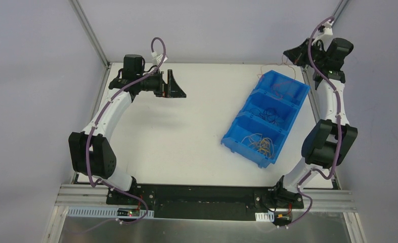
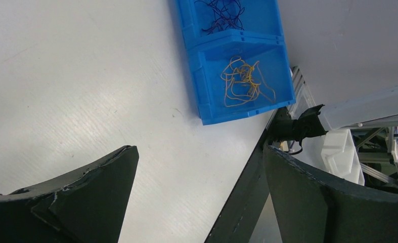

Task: Untangle the cables

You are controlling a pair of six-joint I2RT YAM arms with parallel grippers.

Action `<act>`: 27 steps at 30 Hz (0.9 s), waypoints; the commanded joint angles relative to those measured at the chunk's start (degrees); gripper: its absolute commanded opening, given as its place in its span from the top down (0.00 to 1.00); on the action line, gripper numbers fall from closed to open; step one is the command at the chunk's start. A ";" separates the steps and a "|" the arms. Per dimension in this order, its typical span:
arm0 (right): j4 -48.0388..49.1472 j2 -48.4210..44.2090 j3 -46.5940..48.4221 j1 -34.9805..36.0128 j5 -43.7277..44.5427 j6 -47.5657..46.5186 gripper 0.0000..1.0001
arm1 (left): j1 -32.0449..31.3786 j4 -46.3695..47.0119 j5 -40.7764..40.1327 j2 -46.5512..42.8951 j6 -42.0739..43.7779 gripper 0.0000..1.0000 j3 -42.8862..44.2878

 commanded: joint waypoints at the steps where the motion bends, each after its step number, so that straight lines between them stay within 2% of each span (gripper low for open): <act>1: -3.57 -6.71 -3.01 -3.01 -3.37 -7.24 1.00 | -0.28 1.22 1.83 -0.76 -0.41 0.02 -0.02; 9: -10.09 -9.27 -8.05 -8.50 -3.90 -15.29 1.00 | -0.28 1.25 2.12 0.74 -0.94 0.03 1.59; 12: -9.30 -8.69 -7.09 -9.81 -3.10 -14.19 1.00 | -0.28 1.22 2.15 0.82 -1.11 0.03 1.45; 19: -4.59 -3.25 3.98 -8.88 -3.11 -3.89 1.00 | -0.28 1.21 2.19 1.52 -1.51 0.04 2.07; 27: -9.52 8.64 20.43 -7.27 -0.39 -6.07 1.00 | -0.28 1.22 1.76 1.88 -1.01 0.05 2.23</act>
